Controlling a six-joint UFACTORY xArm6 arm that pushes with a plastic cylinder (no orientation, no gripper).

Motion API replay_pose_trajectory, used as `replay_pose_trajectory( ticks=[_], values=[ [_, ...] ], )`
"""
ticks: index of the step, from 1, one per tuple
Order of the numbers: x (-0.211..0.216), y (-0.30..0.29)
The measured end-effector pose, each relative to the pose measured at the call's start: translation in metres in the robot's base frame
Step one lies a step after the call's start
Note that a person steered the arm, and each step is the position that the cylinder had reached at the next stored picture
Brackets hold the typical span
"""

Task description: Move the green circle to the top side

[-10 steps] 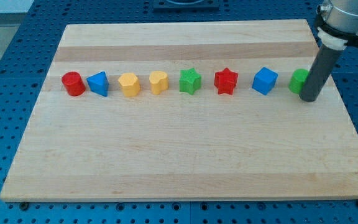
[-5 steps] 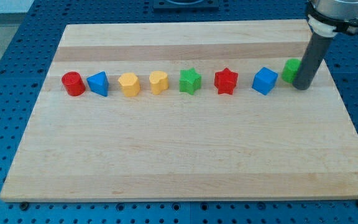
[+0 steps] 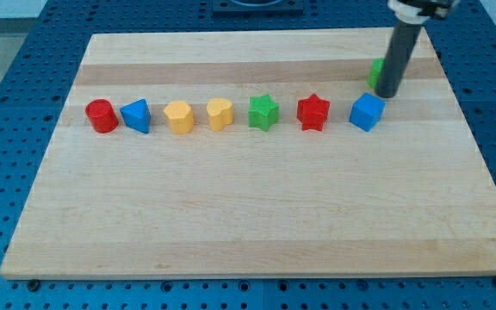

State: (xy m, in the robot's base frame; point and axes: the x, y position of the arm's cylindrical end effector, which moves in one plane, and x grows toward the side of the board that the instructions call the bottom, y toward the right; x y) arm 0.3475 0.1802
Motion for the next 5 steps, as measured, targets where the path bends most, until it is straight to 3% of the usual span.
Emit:
replay_pose_trajectory(
  ticks=[5],
  values=[
    [-0.022, 0.014]
  ],
)
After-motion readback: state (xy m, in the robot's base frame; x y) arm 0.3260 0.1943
